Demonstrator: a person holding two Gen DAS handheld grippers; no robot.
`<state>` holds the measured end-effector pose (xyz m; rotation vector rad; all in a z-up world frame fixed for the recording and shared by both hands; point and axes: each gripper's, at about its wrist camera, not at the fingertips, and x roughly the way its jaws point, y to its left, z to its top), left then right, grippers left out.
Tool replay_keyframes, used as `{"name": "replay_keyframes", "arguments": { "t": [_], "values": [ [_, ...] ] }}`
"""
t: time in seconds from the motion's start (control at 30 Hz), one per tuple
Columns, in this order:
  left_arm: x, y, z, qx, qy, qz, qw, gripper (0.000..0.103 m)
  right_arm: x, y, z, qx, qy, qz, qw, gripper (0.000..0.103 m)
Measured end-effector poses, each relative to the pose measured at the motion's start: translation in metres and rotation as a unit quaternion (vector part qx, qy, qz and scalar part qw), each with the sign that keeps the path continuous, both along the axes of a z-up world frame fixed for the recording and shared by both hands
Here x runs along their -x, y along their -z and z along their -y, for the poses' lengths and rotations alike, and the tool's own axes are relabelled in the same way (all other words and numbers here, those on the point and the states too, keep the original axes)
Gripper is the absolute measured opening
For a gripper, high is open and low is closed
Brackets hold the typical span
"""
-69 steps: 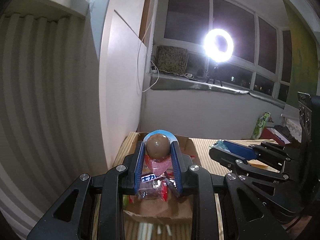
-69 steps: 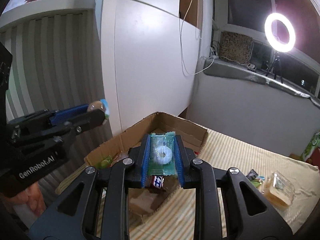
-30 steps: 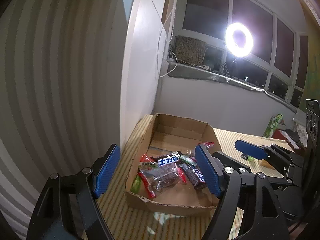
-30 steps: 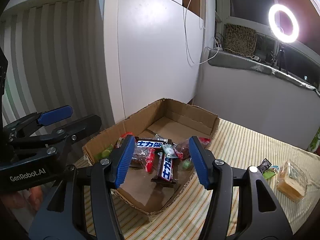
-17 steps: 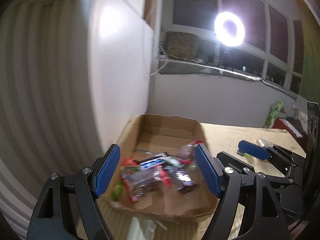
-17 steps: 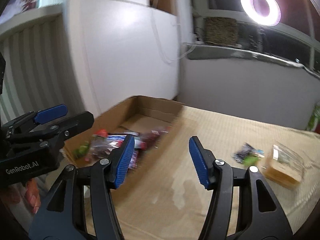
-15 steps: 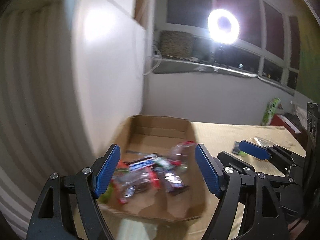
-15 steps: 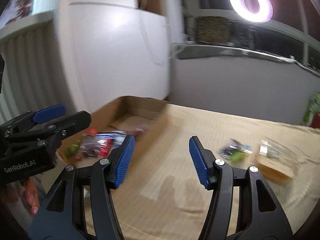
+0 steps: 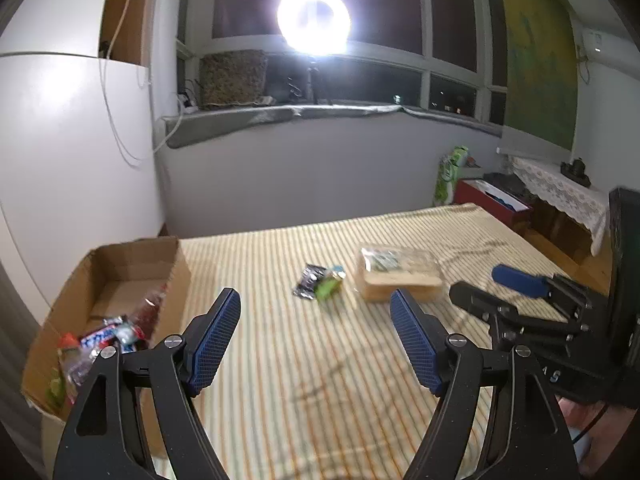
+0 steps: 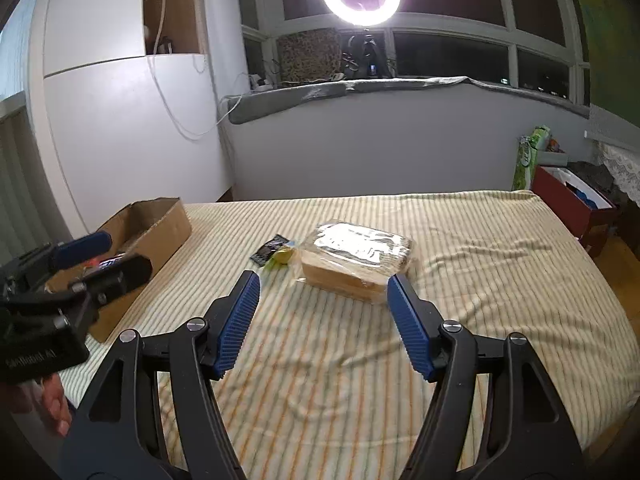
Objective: Organize snacks
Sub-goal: 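Withdraw both tools from the box toward the remaining snacks, then grasp the blue-green pouch with the right tool while the left tool grasps the black candy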
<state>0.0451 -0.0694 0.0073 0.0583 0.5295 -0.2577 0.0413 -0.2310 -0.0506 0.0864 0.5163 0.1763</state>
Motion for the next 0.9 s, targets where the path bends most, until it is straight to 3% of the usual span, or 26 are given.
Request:
{"name": "replay_keyframes", "arguments": {
  "t": [0.2, 0.5, 0.8, 0.9],
  "values": [
    [0.013, 0.010, -0.035, 0.009, -0.029, -0.016, 0.9994, 0.077, -0.022, 0.004, -0.040, 0.012, -0.044, -0.019, 0.999, 0.076],
    [0.026, 0.024, -0.068, 0.043, -0.032, -0.030, 0.9981, 0.077, -0.111, 0.057, -0.093, 0.003, -0.085, -0.127, 0.988, 0.076],
    [-0.004, 0.036, -0.065, 0.061, -0.018, -0.050, 0.9967, 0.077, -0.142, 0.064, -0.045, 0.000, -0.009, -0.150, 0.989, 0.076],
    [-0.012, 0.036, -0.058, 0.062, -0.014, -0.050, 0.9967, 0.077, -0.146, 0.068, -0.039, -0.010, -0.022, -0.162, 0.987, 0.076]
  ]
}}
